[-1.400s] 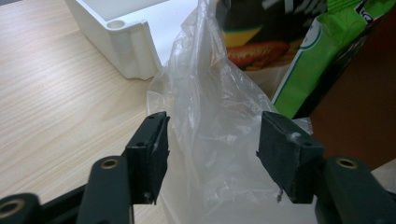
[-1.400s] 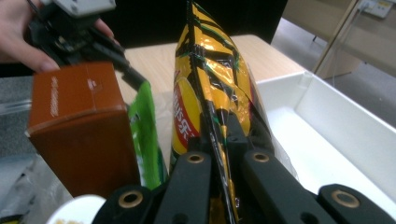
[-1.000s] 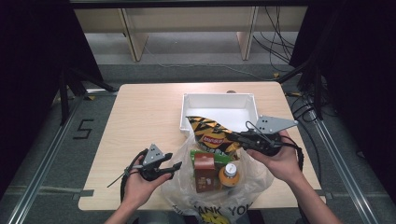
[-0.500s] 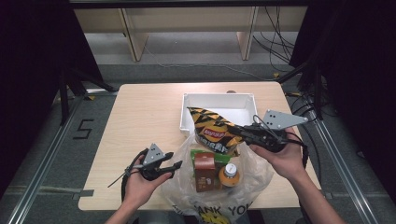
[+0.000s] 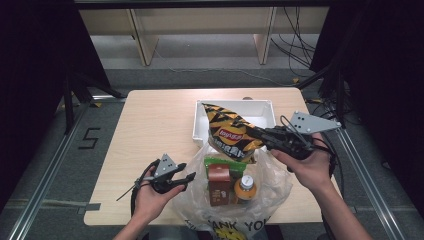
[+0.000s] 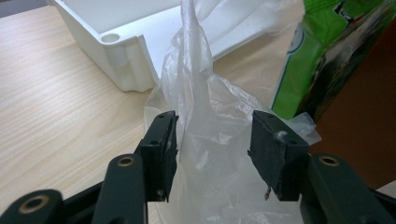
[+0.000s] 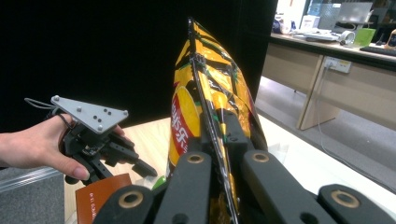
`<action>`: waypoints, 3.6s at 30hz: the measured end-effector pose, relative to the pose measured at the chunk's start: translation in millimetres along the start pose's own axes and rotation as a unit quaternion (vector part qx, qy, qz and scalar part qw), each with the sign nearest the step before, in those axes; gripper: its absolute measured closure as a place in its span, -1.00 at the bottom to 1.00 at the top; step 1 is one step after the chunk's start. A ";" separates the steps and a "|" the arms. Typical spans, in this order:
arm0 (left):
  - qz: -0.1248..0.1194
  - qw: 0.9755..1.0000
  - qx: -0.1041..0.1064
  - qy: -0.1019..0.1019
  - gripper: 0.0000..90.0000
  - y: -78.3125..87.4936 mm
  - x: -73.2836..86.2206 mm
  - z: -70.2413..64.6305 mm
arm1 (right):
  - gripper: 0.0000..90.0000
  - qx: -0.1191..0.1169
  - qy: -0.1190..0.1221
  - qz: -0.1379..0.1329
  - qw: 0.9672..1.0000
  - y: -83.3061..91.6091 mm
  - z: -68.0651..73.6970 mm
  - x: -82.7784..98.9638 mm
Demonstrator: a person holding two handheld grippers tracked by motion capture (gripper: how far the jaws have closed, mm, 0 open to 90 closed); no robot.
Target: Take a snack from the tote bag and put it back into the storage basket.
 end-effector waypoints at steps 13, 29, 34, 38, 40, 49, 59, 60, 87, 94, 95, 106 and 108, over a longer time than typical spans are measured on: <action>0.011 1.000 0.003 -0.003 0.11 -4.4 4.8 0.2 | 1.00 0.004 -0.014 -0.018 1.000 4.9 -5.5 -11.0; 0.015 1.000 0.002 0.001 0.11 -6.9 7.0 -0.2 | 1.00 0.014 -0.021 -0.047 0.999 13.5 -11.2 -32.7; 0.014 1.000 0.002 0.001 0.11 -7.1 7.0 0.2 | 1.00 0.012 -0.029 -0.051 0.998 13.7 -11.9 -41.0; 0.013 1.000 0.004 0.001 0.11 -7.4 7.4 -0.4 | 1.00 0.019 -0.022 -0.055 0.998 11.9 -14.6 -41.0; 0.021 1.000 0.002 -0.007 0.11 -6.2 7.4 0.6 | 1.00 0.022 -0.031 -0.054 0.998 12.0 -15.2 -39.0; 0.015 1.000 0.001 -0.012 0.10 -5.2 7.0 -0.1 | 1.00 0.041 -0.031 -0.050 0.997 9.0 -30.9 -36.0; 0.008 1.000 0.004 -0.007 0.08 -2.9 6.1 -1.7 | 1.00 0.066 -0.023 -0.049 0.996 -7.4 -56.1 -39.9; 0.010 1.000 0.007 -0.013 0.08 -2.1 5.9 -0.8 | 1.00 0.070 -0.032 -0.046 0.996 -9.7 -57.7 -39.2; 0.004 1.000 0.001 -0.010 0.06 2.0 6.2 -1.2 | 1.00 0.098 -0.046 -0.008 0.994 -56.8 -104.5 -28.0; 0.005 1.000 -0.003 -0.003 0.06 2.5 8.0 -0.1 | 1.00 0.102 -0.049 0.003 0.994 -66.0 -116.8 -20.5; 0.006 1.000 -0.002 -0.004 0.06 2.6 8.4 0.0 | 1.00 0.097 -0.061 0.008 0.993 -67.8 -116.7 -18.7; 0.006 1.000 0.001 -0.004 0.06 3.3 10.5 -0.4 | 1.00 0.100 -0.067 0.020 0.993 -86.0 -129.7 -6.1; 0.006 1.000 0.001 -0.005 0.06 3.4 10.5 -0.7 | 1.00 0.094 -0.063 0.025 0.993 -89.2 -132.2 -2.4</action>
Point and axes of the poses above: each handheld gripper's, and its own axes: y roughly backward along the jaws, x roughly out of its underside, z roughly to its left, the point moved 3 cm from there along -y, roughly forward along the jaws, and after that the axes turned 3 degrees about -z, right-handed, at the moved point
